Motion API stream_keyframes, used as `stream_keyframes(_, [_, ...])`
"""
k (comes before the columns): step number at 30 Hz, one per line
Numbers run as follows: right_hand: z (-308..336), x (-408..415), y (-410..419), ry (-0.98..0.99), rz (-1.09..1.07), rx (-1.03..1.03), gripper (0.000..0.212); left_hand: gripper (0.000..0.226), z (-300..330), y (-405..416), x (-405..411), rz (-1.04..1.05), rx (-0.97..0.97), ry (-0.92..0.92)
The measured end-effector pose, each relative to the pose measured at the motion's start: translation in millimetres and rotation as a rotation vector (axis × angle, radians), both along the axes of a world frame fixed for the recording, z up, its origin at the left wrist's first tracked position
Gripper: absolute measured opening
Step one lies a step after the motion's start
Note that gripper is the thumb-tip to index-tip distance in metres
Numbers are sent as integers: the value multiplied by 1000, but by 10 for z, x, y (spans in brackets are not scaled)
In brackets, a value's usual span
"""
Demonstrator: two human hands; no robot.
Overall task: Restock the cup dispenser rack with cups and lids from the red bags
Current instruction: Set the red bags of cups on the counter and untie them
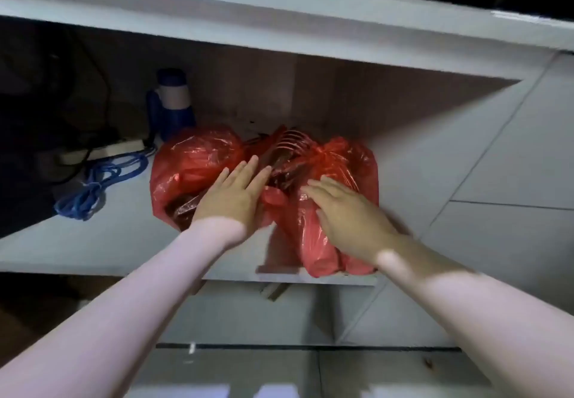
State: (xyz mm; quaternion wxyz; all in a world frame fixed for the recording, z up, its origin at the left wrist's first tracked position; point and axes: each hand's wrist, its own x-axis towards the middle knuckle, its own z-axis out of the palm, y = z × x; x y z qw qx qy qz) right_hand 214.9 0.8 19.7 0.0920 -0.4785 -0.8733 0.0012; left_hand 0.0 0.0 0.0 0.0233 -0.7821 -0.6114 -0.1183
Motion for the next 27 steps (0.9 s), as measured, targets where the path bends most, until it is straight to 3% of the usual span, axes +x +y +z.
stream_keyframes(8, [-226,-181,819,-70,-207,195,57,61,-408,851,-242,174,18,102])
stream_keyframes(13, [-259,-213,1141,-124,-283,41,75,73,-729,897,-358,286,-200,154])
stream_keyframes(18, [-178,-280,1428,-165,-368,-106,103,65,-851,737,-471,260,-21,187])
stream_keyframes(20, [-224,-296,1426,-149,-378,-148,102,56,-864,660,-447,201,68,167])
stream_keyframes(22, [-267,-314,1375,-161,-348,-47,98,46,-850,593,-435,130,107,111])
stream_keyframes(27, [-233,-323,1166,-184,-325,117,77,36,-789,376,-344,102,65,-36])
